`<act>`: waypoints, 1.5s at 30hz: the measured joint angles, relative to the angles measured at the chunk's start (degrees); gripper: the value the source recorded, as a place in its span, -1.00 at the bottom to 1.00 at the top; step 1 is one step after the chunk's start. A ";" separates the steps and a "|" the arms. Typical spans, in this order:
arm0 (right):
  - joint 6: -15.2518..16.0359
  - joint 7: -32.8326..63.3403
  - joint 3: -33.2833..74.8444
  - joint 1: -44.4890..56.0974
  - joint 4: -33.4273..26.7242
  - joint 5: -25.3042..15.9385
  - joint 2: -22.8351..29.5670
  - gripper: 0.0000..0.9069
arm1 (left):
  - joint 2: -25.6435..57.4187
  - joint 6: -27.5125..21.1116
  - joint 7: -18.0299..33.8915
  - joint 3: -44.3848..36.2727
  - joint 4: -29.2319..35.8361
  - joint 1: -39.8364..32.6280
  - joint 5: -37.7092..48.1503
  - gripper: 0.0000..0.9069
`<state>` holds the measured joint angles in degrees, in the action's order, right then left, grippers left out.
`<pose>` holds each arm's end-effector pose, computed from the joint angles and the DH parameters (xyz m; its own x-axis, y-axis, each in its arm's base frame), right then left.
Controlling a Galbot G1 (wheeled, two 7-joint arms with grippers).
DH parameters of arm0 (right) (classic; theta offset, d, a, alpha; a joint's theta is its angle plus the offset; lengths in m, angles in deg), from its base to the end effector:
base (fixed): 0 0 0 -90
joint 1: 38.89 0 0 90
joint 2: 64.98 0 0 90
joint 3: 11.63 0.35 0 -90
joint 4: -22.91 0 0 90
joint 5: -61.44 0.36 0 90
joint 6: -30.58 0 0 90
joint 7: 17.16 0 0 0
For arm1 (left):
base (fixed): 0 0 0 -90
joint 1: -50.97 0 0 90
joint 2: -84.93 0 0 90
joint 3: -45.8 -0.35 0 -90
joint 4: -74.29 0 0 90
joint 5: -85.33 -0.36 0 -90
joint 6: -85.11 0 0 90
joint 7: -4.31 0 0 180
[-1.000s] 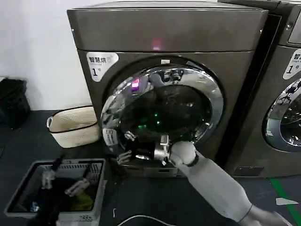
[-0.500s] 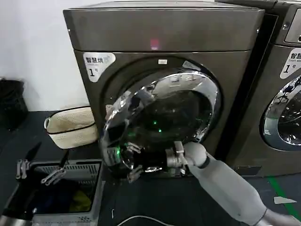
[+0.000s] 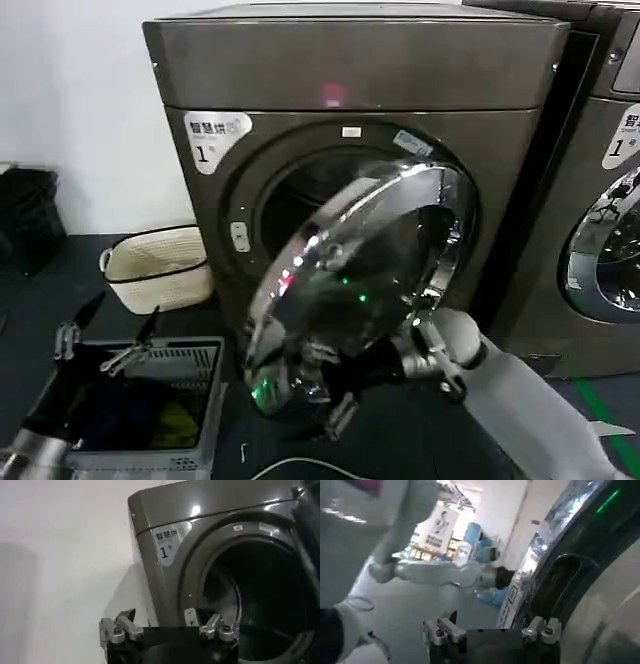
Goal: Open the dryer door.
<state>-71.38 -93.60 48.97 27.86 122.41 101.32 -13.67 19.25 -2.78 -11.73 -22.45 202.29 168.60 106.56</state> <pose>0.4168 -0.0456 -0.1864 0.2731 -0.9620 -0.0054 -0.8871 -0.2497 -0.3882 0.1993 0.1487 -0.1875 -0.9343 0.2659 -0.2375 0.2041 0.9451 0.2554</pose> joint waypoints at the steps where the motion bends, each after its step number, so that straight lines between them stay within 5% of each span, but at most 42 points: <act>1: -0.02 0.00 1.36 0.99 0.34 0.44 -0.42 1.00 | 0.42 -0.04 -0.12 -0.67 -0.47 -0.58 0.00 1.00; 15: -2.00 2.32 26.68 18.18 3.74 4.42 -4.88 1.00 | 6.21 0.26 -1.61 -13.05 -6.55 -10.11 0.01 1.00; 23: -7.62 13.80 49.97 38.04 8.80 4.44 -0.50 1.00 | 8.51 0.55 -2.49 -19.46 -8.75 -16.51 1.87 1.00; 28: -10.46 26.30 63.79 51.15 12.71 -0.75 4.86 1.00 | 9.45 1.20 -2.56 -25.17 -9.16 -19.51 1.09 1.00; 35: -2.31 48.02 79.44 60.87 14.86 -10.44 12.97 1.00 | 8.60 1.93 -2.54 -33.96 -10.76 -23.48 -0.13 1.00; 45: 10.18 65.38 93.49 61.55 11.79 -22.66 21.63 1.00 | 6.74 2.17 -2.49 -43.67 -13.63 -29.92 -0.34 1.00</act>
<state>-61.20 -28.22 142.45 89.41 134.19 78.66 7.96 25.99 -0.61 -14.22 -66.12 188.67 138.67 106.22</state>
